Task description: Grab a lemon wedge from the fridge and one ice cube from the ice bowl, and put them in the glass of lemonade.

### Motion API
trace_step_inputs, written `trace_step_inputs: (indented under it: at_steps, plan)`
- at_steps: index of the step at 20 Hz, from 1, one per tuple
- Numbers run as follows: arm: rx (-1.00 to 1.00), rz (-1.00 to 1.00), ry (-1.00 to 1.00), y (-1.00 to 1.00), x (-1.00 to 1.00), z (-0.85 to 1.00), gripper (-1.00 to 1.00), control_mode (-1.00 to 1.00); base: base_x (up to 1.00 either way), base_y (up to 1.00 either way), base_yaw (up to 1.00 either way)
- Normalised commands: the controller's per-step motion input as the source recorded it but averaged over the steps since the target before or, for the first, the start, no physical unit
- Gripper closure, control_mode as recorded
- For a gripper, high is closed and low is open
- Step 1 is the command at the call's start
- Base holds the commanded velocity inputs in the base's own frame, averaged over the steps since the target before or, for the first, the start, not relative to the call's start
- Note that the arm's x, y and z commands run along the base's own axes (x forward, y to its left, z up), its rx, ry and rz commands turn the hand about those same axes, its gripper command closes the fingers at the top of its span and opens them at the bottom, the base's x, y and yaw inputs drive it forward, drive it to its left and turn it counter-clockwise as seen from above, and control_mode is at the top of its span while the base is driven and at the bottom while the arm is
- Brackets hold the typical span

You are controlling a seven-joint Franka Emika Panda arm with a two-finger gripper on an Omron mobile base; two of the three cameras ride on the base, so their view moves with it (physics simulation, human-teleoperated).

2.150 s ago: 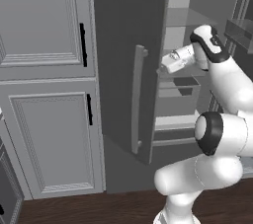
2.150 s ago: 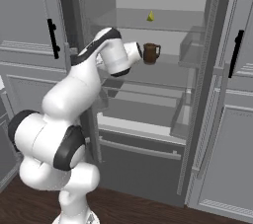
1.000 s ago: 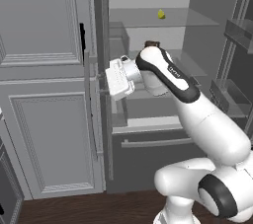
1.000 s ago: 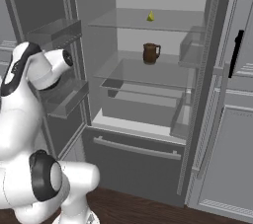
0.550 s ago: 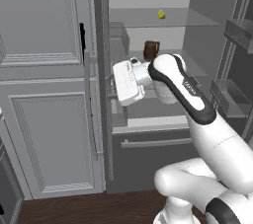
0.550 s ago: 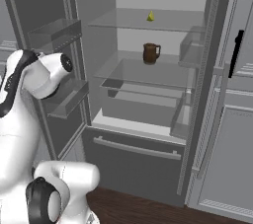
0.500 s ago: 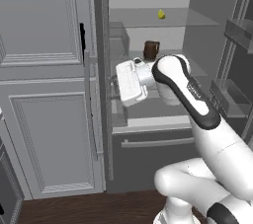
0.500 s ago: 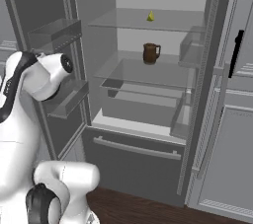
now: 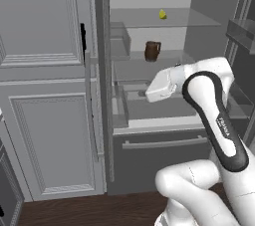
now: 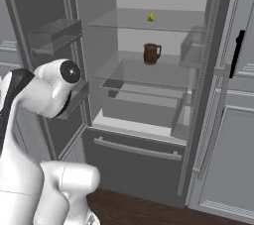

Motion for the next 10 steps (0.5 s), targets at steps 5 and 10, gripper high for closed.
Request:
trace_step_inputs:
  at_steps: [5, 10]
  plan:
    - [-0.11, -0.53, 0.49, -0.97, 0.0, 0.17, -1.0, -1.0, 0.0, 0.0, 0.0]
    - [-0.14, -0.58, 0.46, -0.85, 0.0, 0.24, -1.0, -1.0, 0.0, 0.0, 0.0]
